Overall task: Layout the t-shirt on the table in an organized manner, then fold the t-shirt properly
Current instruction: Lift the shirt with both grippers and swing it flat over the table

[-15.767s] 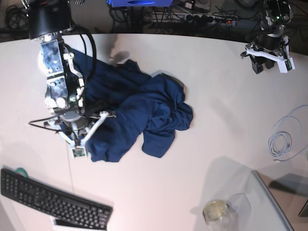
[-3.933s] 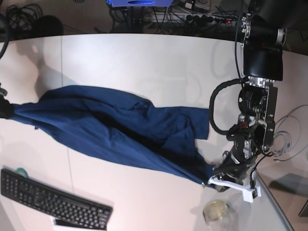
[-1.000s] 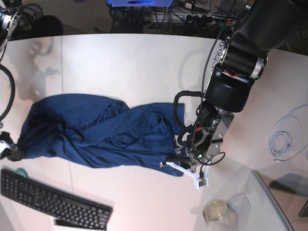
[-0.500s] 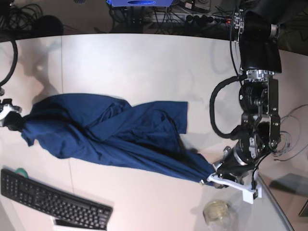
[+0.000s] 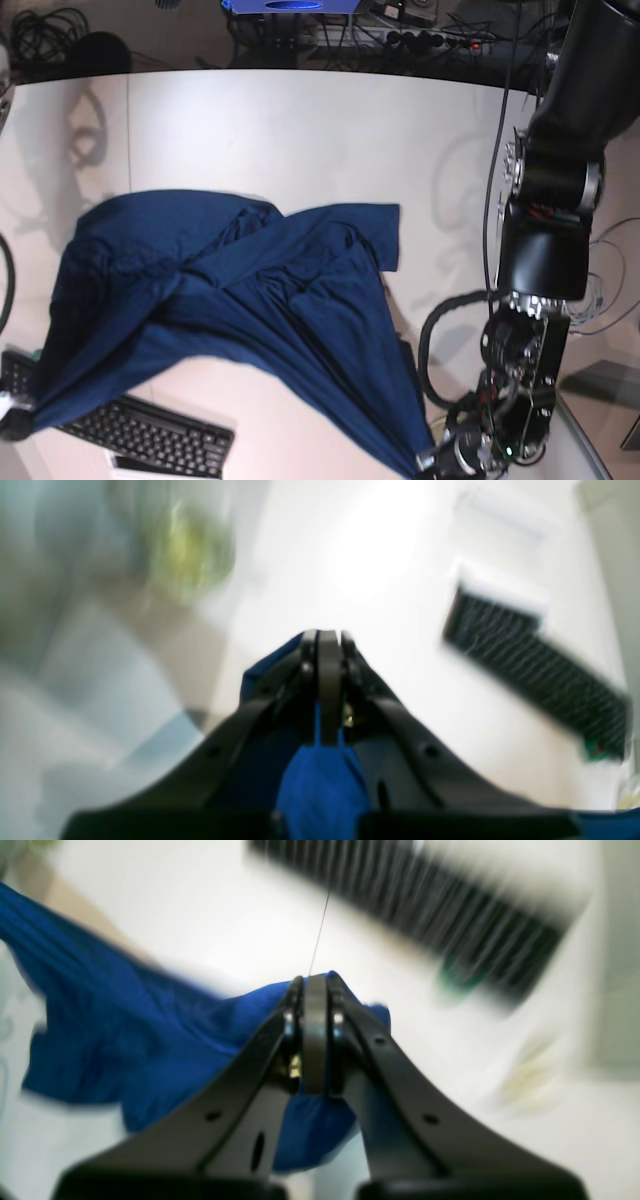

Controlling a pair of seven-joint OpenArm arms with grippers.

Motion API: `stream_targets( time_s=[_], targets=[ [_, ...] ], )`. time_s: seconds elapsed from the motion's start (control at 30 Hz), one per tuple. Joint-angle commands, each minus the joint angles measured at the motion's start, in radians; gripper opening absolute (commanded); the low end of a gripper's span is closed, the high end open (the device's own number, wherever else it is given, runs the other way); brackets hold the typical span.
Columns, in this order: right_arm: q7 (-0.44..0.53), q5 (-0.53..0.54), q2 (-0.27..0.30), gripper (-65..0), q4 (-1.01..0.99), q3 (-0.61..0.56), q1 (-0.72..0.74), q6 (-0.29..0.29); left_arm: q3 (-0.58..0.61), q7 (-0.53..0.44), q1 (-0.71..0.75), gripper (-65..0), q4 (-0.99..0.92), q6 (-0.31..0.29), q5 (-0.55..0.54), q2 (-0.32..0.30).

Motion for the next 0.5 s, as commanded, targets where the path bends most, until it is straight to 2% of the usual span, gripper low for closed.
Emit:
stream_targets(
  time_s=[0.0, 0.13, 0.23, 0.3, 0.4, 0.47],
  targets=[
    [0.035, -0.005, 0.051, -65.0, 0.028, 0.02, 0.068, 0.004, -0.014, -0.066, -0.077, -65.0, 0.005, 0.006, 0.009, -0.017],
    [0.081, -0.006, 0.168, -65.0, 0.091, 0.054, 0.191, 0.027, -0.071, -0.101, -0.205, -65.0, 0.03, 0.005, 0.007, -0.029],
    [0.089, -0.005, 0.241, -65.0, 0.203, 0.081, 0.225, 0.039, -0.106, -0.062, -0.23, -65.0, 0.174, 0.003, 0.004, -0.055],
    [0.086, -0.003, 0.269, -65.0, 0.294, 0.12, 0.202, 0.039, -0.144, -0.002, -0.199, -65.0, 0.311, 0.003, 0.003, -0.066],
    [0.028, 0.0, 0.263, -65.0, 0.392, 0.256, 0.033, 0.039, -0.174, 0.084, -0.08, -65.0, 0.427, 0.005, 0.003, -0.072],
    [0.022, 0.0, 0.194, -65.0, 0.443, 0.348, -0.148, 0.039, -0.192, 0.069, 0.08, -65.0, 0.472, 0.005, 0.004, -0.087]
  ],
)
